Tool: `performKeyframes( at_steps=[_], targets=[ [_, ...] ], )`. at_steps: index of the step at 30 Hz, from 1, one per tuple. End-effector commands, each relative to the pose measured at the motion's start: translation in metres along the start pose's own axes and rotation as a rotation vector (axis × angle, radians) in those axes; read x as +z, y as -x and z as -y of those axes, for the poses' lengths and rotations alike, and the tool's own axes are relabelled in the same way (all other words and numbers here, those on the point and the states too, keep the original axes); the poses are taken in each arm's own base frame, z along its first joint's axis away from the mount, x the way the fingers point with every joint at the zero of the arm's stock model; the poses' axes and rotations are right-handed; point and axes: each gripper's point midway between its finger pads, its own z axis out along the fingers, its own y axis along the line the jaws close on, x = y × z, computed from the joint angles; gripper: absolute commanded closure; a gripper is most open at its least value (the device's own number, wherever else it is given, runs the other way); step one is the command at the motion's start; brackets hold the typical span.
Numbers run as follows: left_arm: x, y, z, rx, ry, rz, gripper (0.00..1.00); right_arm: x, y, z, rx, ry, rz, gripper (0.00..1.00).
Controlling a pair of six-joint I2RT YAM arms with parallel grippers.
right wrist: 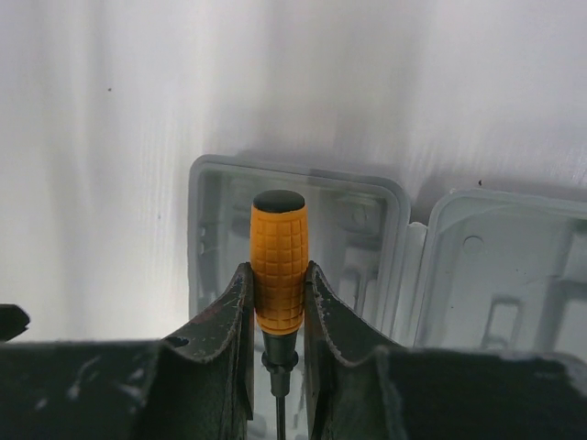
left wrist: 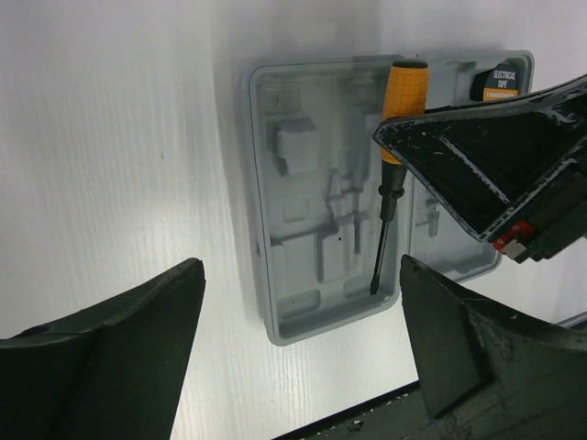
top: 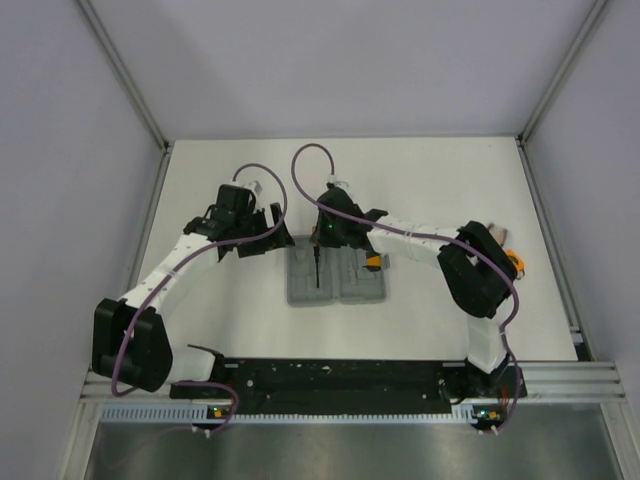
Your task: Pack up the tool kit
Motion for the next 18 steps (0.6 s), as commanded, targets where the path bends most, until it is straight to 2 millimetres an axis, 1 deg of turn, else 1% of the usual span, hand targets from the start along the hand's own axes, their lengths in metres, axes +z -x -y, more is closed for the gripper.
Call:
performKeyframes(
  at_steps=[1,8,13,16,18],
  targets=[
    [-0.001,0.01,0.003,0.006,-0.016,0.042,0.1,0.004,0.008,-0.011,0.01,-0.008,0.031,0.94],
    [0.0,0.009,0.004,0.006,-0.023,0.037,0.1,0.021,-0.014,0.0,-0.008,-0.039,-0.025,0.94],
    [0.001,0.008,0.004,0.005,-0.024,0.033,0.1,0.027,-0.017,0.005,-0.008,-0.06,-0.03,0.94],
    [0.001,0.008,0.004,0.005,-0.028,0.031,0.1,0.027,-0.017,0.007,-0.012,-0.08,-0.03,0.89],
    [0.002,0.008,0.005,0.006,-0.031,0.031,0.1,0.027,-0.017,0.007,-0.017,-0.088,-0.032,0.84]
  ],
)
